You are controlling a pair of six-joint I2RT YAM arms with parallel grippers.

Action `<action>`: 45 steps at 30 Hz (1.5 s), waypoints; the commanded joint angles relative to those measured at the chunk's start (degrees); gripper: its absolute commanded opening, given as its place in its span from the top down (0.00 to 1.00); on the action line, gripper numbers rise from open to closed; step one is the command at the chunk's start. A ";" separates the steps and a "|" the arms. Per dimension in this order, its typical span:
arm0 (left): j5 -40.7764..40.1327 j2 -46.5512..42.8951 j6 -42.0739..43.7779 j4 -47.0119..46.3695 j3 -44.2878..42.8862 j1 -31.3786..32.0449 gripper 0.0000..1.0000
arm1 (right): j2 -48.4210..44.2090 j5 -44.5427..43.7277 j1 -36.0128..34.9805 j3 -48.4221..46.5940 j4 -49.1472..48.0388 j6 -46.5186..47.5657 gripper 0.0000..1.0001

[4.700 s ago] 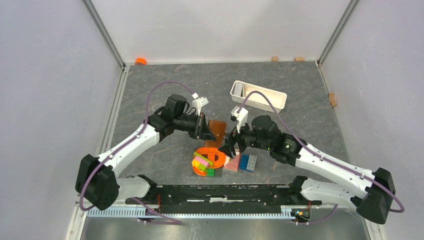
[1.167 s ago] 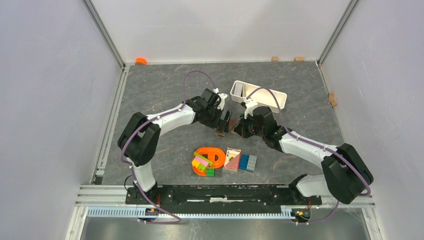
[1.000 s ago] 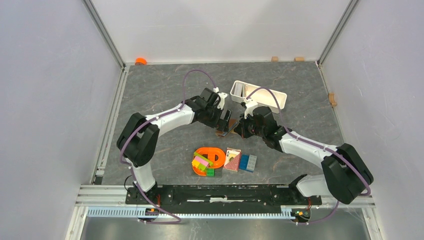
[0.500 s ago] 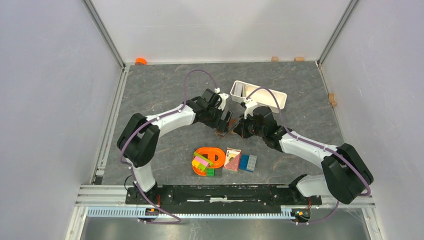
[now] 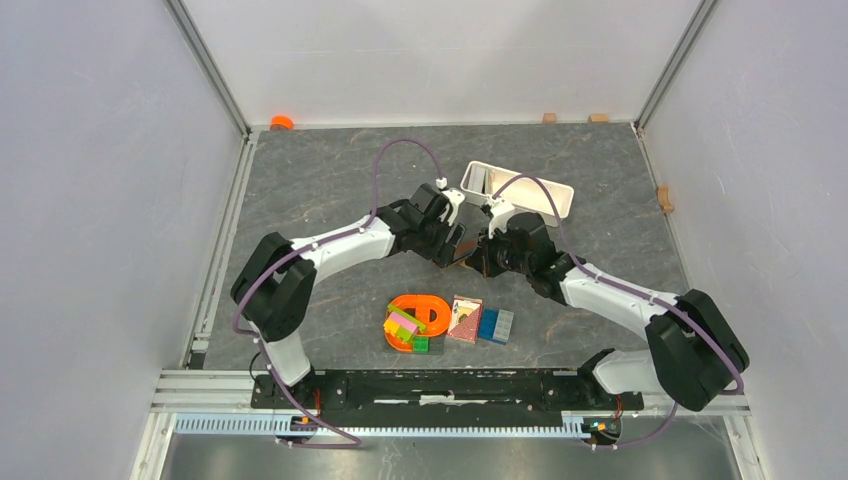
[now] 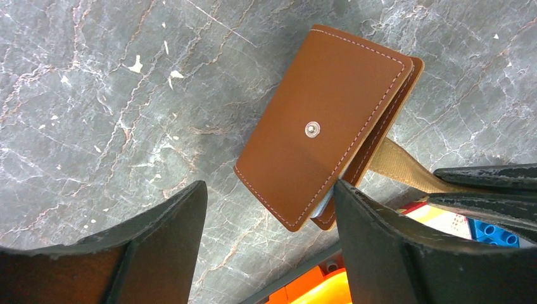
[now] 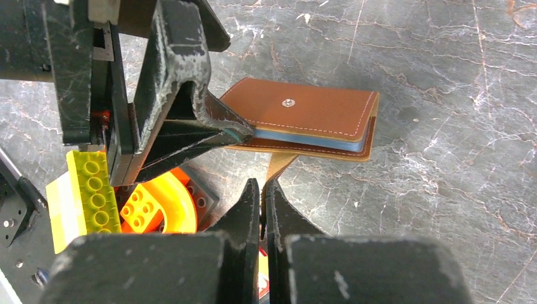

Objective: Put the credit cards into the card holder
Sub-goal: Open the card holder at the center of the board.

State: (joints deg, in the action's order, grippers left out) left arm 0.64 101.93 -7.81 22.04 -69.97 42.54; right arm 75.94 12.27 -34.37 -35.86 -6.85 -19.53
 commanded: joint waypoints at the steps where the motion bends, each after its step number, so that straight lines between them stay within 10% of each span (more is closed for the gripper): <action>1: -5.98 -3.21 3.77 -2.41 1.15 0.65 0.24 | -2.28 2.88 0.27 0.26 -2.28 -0.24 1.00; 20: -1.83 -0.28 7.58 -5.11 -0.49 2.49 0.56 | -2.98 3.22 0.27 3.02 -2.11 -0.23 1.00; 32: 6.02 0.67 3.89 -4.37 0.26 2.69 0.98 | -0.97 -3.40 3.41 3.32 -1.01 -0.34 1.00; 45: 15.12 1.71 -6.16 -2.60 0.01 1.74 0.98 | 10.32 -5.85 5.30 -0.01 -2.87 2.31 1.00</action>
State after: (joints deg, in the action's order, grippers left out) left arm 8.43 101.86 -8.91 17.78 -69.36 44.21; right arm 84.42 8.47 -29.63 -33.30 -6.74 -18.72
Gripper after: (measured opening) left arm 0.052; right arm 0.022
